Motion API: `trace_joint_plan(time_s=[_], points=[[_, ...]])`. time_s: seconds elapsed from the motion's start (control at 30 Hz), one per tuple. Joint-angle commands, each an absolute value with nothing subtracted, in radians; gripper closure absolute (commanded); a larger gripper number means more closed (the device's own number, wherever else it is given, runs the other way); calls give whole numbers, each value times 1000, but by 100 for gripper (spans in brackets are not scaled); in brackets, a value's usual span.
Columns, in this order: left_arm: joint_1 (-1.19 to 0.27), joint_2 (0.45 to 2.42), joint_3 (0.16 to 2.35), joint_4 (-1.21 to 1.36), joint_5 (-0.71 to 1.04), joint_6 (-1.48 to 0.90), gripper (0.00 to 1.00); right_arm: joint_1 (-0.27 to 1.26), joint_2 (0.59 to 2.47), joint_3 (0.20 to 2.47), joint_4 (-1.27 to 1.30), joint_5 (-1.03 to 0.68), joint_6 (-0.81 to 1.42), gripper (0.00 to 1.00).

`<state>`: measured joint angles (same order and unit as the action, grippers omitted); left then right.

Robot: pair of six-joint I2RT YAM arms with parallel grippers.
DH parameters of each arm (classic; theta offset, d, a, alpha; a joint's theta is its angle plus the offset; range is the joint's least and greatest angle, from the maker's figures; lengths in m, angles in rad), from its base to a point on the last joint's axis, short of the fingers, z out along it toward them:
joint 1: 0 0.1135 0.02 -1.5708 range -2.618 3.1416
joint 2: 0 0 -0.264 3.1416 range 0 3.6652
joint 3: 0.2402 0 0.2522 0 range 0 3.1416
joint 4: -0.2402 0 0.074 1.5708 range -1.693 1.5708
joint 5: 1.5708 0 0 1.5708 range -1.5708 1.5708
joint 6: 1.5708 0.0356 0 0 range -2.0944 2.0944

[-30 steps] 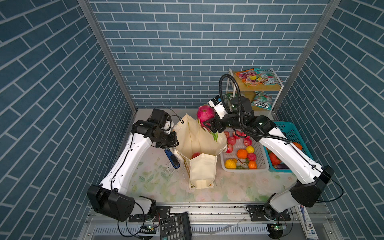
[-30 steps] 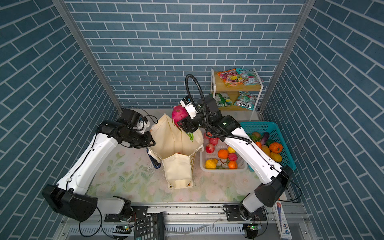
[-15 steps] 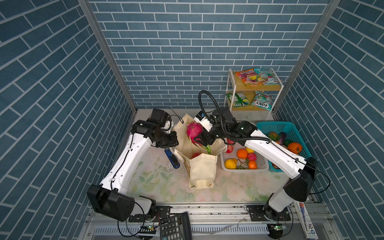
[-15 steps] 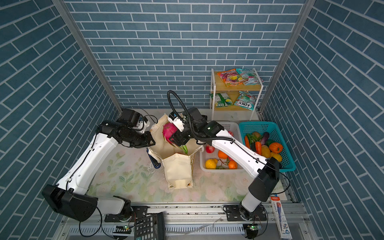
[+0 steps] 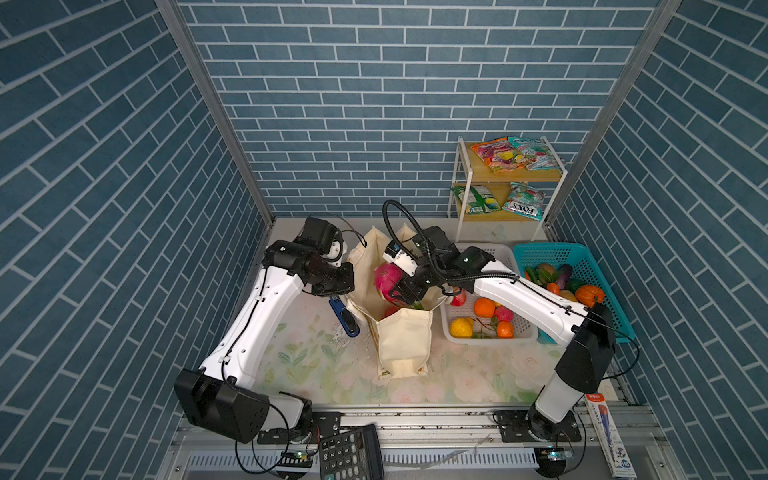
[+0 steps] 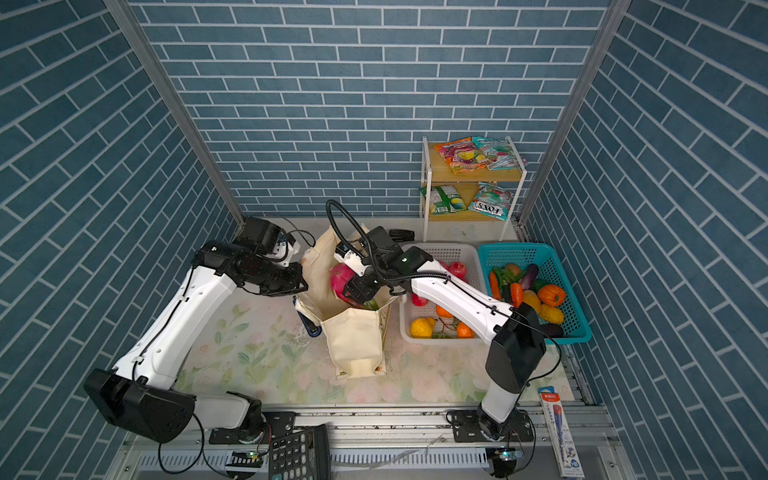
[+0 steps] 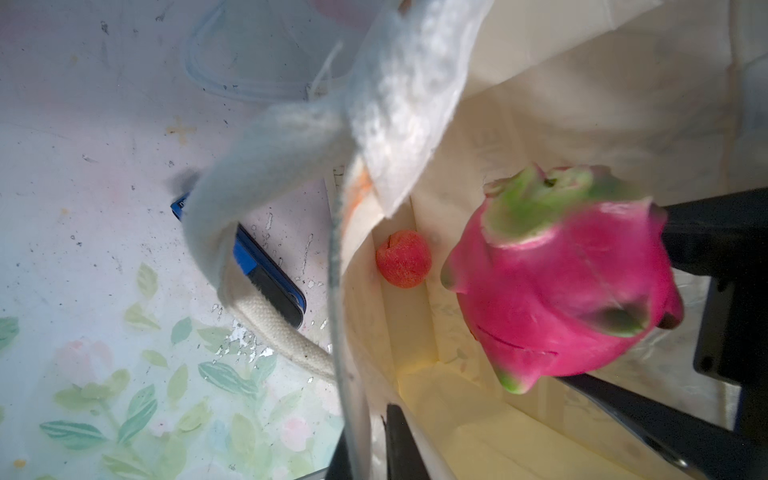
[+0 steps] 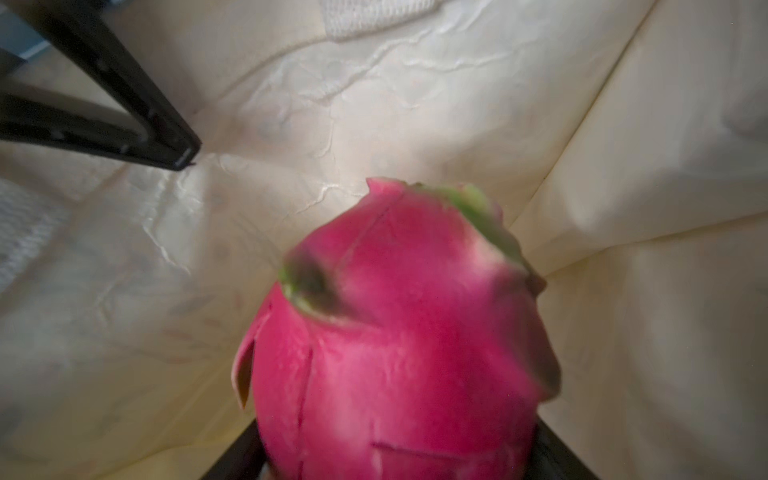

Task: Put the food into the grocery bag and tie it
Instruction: 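Carry the dragon fruit over the bag and lower it inside with the right gripper, then open the right gripper to release the dragon fruit and lift out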

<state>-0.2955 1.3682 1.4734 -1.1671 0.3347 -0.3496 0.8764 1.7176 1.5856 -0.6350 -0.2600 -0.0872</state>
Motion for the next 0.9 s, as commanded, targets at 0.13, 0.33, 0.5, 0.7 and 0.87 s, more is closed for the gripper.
trace_joint_plan(time_s=[0.13,0.33,0.5,0.7,0.87], points=[[-304,1359,1459,-1147,335,-340,94,888,1775,1576,-660,-285,-150,60],[-304,1364,1462,-1141,339,-338,96,889,1817,1560,-661,-272,-170,55],[-304,1369,1470,-1144,338,-334,97,889,1848,1522,-648,-265,-174,50],[-304,1376,1478,-1149,341,-327,97,888,1891,1504,-641,-251,-215,39],[-304,1380,1481,-1152,345,-322,98,890,1856,1519,-623,-204,-219,1]])
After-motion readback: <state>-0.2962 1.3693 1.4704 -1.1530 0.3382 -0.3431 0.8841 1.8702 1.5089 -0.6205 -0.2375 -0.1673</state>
